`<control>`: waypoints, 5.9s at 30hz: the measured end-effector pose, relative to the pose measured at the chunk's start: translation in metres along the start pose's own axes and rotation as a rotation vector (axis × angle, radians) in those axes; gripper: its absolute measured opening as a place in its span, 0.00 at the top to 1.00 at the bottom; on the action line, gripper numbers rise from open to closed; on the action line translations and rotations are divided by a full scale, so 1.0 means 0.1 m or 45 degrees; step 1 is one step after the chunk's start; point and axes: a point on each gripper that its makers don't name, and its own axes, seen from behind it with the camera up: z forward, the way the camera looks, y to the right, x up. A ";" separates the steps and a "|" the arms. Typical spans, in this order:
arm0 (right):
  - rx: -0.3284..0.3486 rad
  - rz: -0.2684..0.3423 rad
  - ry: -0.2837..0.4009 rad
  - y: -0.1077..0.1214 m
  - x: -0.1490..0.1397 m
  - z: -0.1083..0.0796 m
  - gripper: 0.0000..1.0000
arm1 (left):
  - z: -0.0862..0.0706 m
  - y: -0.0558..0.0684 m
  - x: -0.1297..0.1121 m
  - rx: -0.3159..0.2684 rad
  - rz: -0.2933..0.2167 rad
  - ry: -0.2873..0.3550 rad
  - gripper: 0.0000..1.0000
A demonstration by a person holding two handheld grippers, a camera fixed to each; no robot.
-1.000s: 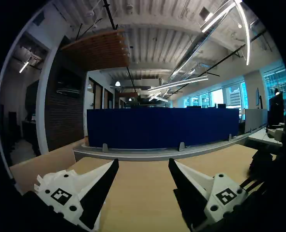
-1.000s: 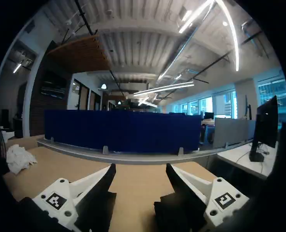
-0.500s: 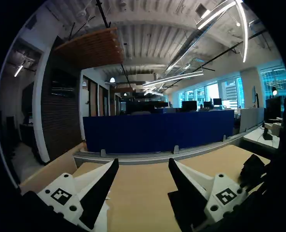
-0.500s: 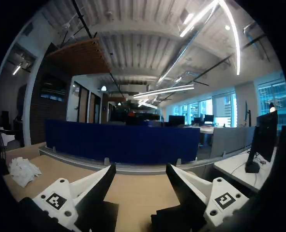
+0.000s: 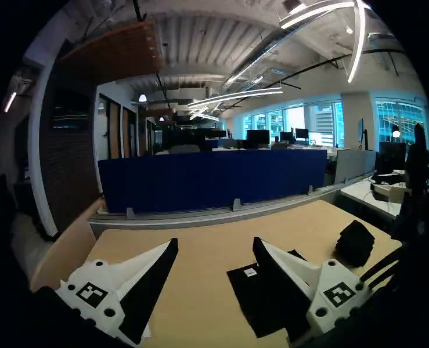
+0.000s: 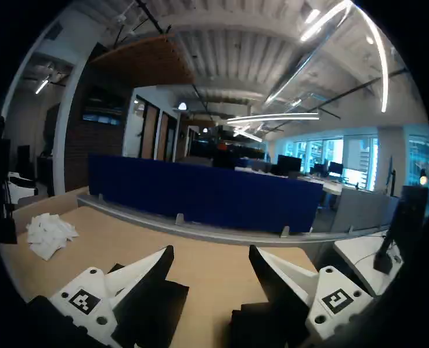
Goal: Fold towel
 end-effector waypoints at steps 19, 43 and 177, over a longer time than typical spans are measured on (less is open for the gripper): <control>0.292 -0.079 -0.262 -0.48 -0.43 -0.03 0.00 | 0.05 0.41 -0.39 -0.223 0.106 -0.213 0.05; 0.362 -0.137 -0.427 -0.79 -1.77 0.19 0.00 | 0.33 0.74 -1.85 -0.279 0.129 -0.428 0.04; 0.611 -0.174 -0.714 -1.02 -2.25 -0.36 0.84 | -0.04 1.15 -2.26 -0.261 -0.029 -0.779 0.89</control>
